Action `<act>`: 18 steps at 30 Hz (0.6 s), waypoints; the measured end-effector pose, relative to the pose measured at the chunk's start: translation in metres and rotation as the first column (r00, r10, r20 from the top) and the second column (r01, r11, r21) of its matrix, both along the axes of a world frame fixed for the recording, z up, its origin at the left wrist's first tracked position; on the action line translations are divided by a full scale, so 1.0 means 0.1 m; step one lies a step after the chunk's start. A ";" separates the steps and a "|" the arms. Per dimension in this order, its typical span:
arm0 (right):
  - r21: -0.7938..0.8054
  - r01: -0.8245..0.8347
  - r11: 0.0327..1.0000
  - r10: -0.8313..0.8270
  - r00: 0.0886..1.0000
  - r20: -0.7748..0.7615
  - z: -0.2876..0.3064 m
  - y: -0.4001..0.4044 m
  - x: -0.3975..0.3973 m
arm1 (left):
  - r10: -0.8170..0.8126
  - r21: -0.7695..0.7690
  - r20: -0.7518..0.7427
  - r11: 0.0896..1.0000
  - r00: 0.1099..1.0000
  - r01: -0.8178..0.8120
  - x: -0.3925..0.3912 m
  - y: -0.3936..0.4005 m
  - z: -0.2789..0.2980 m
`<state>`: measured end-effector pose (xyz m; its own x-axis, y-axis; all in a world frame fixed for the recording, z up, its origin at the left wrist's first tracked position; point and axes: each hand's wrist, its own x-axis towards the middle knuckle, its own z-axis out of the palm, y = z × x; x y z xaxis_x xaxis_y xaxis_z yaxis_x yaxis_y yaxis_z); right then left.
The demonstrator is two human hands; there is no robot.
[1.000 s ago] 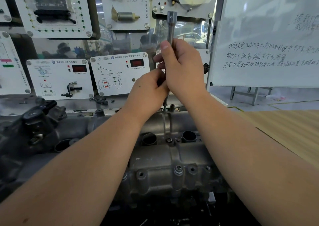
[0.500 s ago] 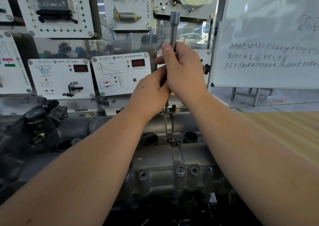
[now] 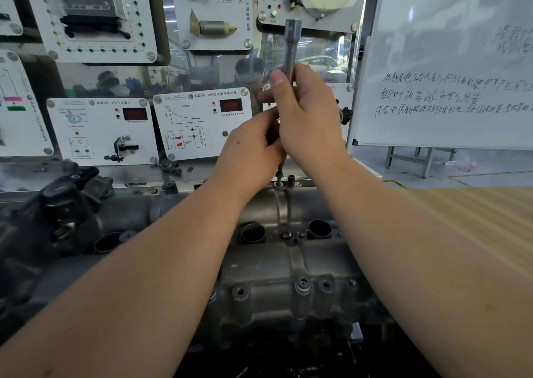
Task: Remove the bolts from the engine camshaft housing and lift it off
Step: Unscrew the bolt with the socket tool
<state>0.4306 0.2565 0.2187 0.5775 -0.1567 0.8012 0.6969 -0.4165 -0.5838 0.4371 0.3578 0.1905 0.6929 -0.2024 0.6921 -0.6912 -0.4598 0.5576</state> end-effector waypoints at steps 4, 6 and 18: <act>0.025 -0.005 1.000 0.006 1.000 -0.027 0.02 0.00 0.02 | -0.053 -0.014 -0.034 0.999 0.998 0.052 -0.02 -0.02 -0.02; 0.037 -0.004 0.999 0.006 0.999 -0.040 0.02 0.00 0.03 | -0.063 -0.016 -0.040 0.998 0.997 0.063 -0.04 -0.02 -0.02; 0.030 -0.012 0.999 0.013 0.999 -0.034 0.01 0.00 0.03 | 0.021 0.003 -0.017 1.000 1.000 -0.021 0.02 0.00 0.01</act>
<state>0.4332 0.2565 0.2199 0.6065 -0.1731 0.7760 0.6812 -0.3901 -0.6195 0.4389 0.3574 0.1912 0.7085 -0.1897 0.6797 -0.6719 -0.4760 0.5675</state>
